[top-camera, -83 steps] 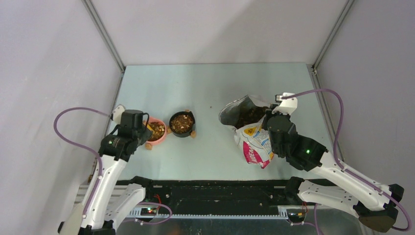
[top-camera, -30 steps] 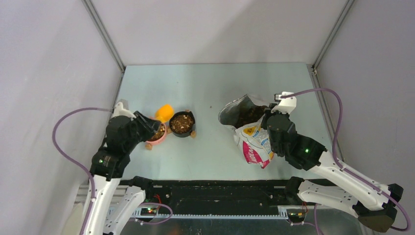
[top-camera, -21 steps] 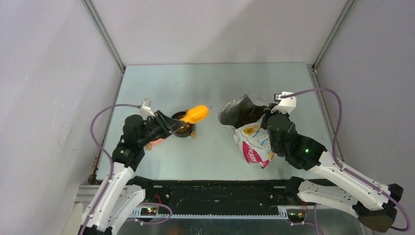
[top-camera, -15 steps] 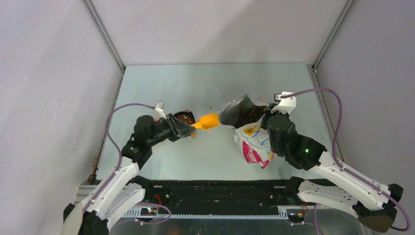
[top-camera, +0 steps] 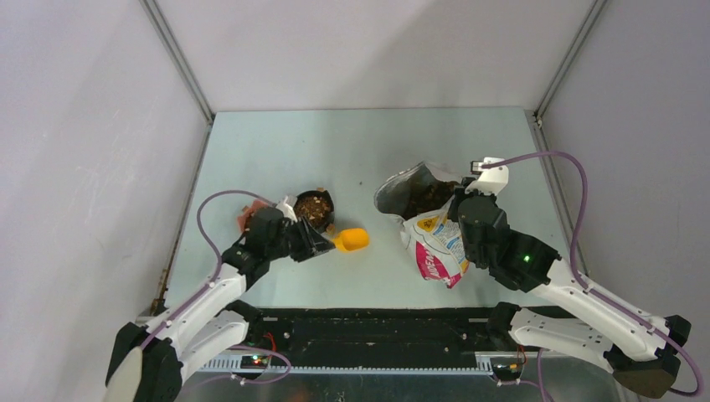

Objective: Serve the pet food
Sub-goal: Place the spatula at the center of the board.

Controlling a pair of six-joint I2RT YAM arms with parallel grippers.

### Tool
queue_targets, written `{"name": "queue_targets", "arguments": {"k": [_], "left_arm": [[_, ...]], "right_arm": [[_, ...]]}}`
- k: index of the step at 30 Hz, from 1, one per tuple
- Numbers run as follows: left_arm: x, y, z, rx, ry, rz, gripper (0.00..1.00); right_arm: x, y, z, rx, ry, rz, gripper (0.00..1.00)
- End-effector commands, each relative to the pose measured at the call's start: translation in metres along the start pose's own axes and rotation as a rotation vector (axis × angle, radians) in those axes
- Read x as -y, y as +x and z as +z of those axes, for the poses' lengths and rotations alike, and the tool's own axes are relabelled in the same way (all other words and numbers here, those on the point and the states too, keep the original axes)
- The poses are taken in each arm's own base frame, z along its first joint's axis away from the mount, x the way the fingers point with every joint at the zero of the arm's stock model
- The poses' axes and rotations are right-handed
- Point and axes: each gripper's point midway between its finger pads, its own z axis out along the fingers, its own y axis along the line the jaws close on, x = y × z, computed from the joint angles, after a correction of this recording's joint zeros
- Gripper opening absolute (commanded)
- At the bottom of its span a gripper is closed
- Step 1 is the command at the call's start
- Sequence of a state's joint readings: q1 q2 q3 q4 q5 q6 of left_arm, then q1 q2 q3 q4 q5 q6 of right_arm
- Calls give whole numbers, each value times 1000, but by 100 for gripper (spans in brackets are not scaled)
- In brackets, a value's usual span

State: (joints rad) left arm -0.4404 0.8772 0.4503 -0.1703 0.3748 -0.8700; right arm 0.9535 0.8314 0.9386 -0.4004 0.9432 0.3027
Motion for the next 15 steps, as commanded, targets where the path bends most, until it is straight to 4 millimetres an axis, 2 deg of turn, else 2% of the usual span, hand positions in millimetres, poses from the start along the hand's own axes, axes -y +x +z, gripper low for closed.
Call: {"name": "queue_targets", "arguments": {"k": [1,5,6,7,8,10,15], "left_arm": [[-45,17,2,-24,-165,-21,30],[-68,24,-3,-35,-275,-40,46],[-67,21,-4,-30,-282,-34,49],[-70,22,-8,-28,-302,-33,59],[-67,20,-12,-25,-309,-25,78],[-67,14,-22,1,-342,-9,97],[-66,-5,-47,99,-422,8,99]], "right_arm": [[0,-41,-6,108,-1,154,0],[-1,-42,-7,108,-12,159,0],[-2,-42,-7,107,-13,160,0],[-1,-42,-7,107,-14,162,0],[-1,-42,-7,108,-15,163,0],[-1,-41,-7,106,-14,160,0],[-2,-42,-7,106,-16,161,0]]}}
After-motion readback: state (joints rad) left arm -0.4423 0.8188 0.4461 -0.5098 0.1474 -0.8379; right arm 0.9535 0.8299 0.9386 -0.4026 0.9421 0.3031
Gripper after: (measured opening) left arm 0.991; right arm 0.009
